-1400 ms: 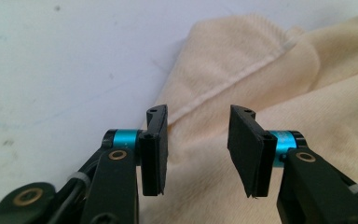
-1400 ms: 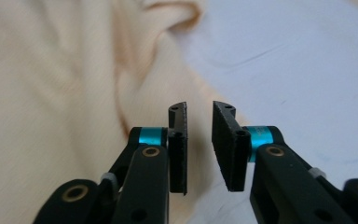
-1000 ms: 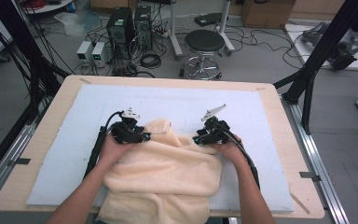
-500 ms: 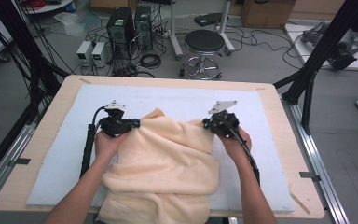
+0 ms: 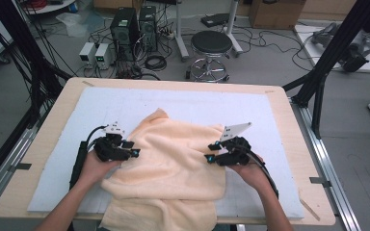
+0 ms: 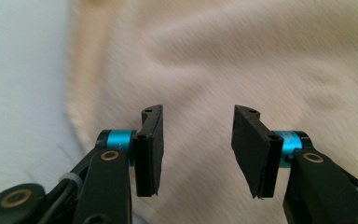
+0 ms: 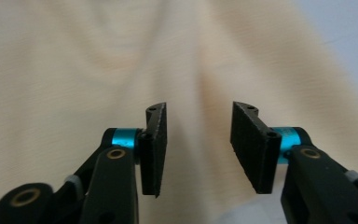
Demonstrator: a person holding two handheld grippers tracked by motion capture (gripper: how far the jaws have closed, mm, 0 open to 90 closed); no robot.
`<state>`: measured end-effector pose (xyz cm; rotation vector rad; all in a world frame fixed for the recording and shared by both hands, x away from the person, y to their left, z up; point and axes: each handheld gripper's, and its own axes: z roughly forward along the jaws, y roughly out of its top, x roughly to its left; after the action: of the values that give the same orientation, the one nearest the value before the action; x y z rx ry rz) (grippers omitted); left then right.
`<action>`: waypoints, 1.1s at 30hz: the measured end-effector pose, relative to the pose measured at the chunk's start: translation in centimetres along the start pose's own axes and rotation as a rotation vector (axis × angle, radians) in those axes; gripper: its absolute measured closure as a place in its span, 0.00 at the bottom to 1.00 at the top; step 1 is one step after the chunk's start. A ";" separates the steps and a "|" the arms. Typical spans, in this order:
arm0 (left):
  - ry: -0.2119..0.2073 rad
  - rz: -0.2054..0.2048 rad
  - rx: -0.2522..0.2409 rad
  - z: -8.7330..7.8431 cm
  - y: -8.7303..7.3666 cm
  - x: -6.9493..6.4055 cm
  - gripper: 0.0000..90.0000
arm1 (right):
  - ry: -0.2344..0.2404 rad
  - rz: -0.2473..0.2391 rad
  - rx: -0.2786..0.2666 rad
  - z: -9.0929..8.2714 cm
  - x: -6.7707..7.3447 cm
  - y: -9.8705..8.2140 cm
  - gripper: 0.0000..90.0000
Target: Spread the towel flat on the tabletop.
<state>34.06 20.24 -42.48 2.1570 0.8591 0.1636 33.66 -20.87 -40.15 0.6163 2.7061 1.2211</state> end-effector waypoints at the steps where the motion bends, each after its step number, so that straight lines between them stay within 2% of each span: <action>1: -0.022 0.016 0.005 -0.1 -0.4 -0.3 0.59 | 0.014 -0.019 0.011 0.0 0.7 -0.3 0.60; 2: -0.048 0.033 0.026 -0.1 -0.8 -0.6 0.59 | 0.043 -0.027 0.005 0.0 1.4 -0.6 0.59; 3: -0.055 0.046 0.056 0.1 -1.1 -0.9 0.59 | 0.072 -0.019 0.012 0.2 1.9 -1.1 0.57; 4: -0.043 0.063 0.053 0.2 -1.3 -1.2 0.59 | 0.064 -0.020 0.037 0.5 2.2 -1.4 0.56; 5: 0.002 0.107 0.050 0.1 -1.5 -1.8 0.60 | 0.062 -0.020 0.057 0.8 2.3 -1.6 0.57; 6: 0.018 0.132 0.054 0.0 -1.6 -2.1 0.71 | 0.066 -0.012 0.086 1.4 2.4 -1.9 0.62; 7: 0.008 0.144 0.060 -0.2 -1.6 -2.3 0.83 | 0.071 -0.016 0.108 1.8 2.5 -2.0 0.72; 8: 0.001 0.134 0.064 -0.3 -1.7 -2.5 0.91 | 0.082 -0.025 0.134 2.1 2.6 -2.1 0.80; 9: -0.002 0.132 0.064 -0.5 -1.8 -2.7 0.94 | 0.082 -0.050 0.129 2.1 2.9 -2.0 0.86; 11: -0.001 0.137 0.069 -1.0 -2.2 -3.3 0.96 | 0.078 -0.072 0.126 1.6 3.2 -1.6 0.88; 13: -0.007 0.140 0.070 -1.8 -2.9 -3.9 0.96 | 0.102 -0.065 0.100 0.8 3.5 -1.4 0.88; 16: -0.019 0.142 0.059 -3.2 -3.8 -4.9 0.96 | 0.123 -0.089 0.104 -0.3 4.8 -1.4 0.88; 18: -0.042 0.137 0.047 -4.5 -4.4 -6.0 0.96 | 0.140 -0.101 0.094 -1.1 6.0 -1.5 0.88; 20: -0.053 0.153 0.043 -5.4 -5.0 -6.9 0.96 | 0.159 -0.112 0.086 -1.6 7.1 -1.7 0.87; 21: -0.066 0.156 0.039 -5.9 -5.3 -7.4 0.96 | 0.169 -0.113 0.080 -1.9 7.7 -1.8 0.84; 23: -0.067 0.160 0.029 -6.4 -5.6 -7.6 0.94 | 0.184 -0.104 0.067 -2.5 8.3 -1.8 0.72; 24: -0.063 0.156 0.021 -6.6 -5.5 -7.5 0.92 | 0.183 -0.100 0.061 -2.7 8.3 -1.7 0.70; 27: -0.042 0.140 -0.015 -6.6 -4.5 -6.4 0.80 | 0.138 -0.087 0.025 -3.6 7.3 -1.1 0.62; 30: -0.020 0.150 -0.053 -6.1 -3.1 -5.3 0.75 | 0.092 -0.052 -0.003 -3.9 5.2 -0.3 0.59; 32: -0.012 0.138 -0.078 -5.5 -2.0 -4.4 0.71 | 0.065 -0.038 -0.013 -3.6 3.7 0.1 0.57; 33: -0.007 0.136 -0.086 -5.1 -1.4 -3.9 0.70 | 0.067 -0.022 -0.026 -3.4 3.0 0.1 0.57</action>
<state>28.39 21.65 -39.39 2.1340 0.6883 0.2567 30.04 -21.94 -37.54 0.5508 2.7383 1.2919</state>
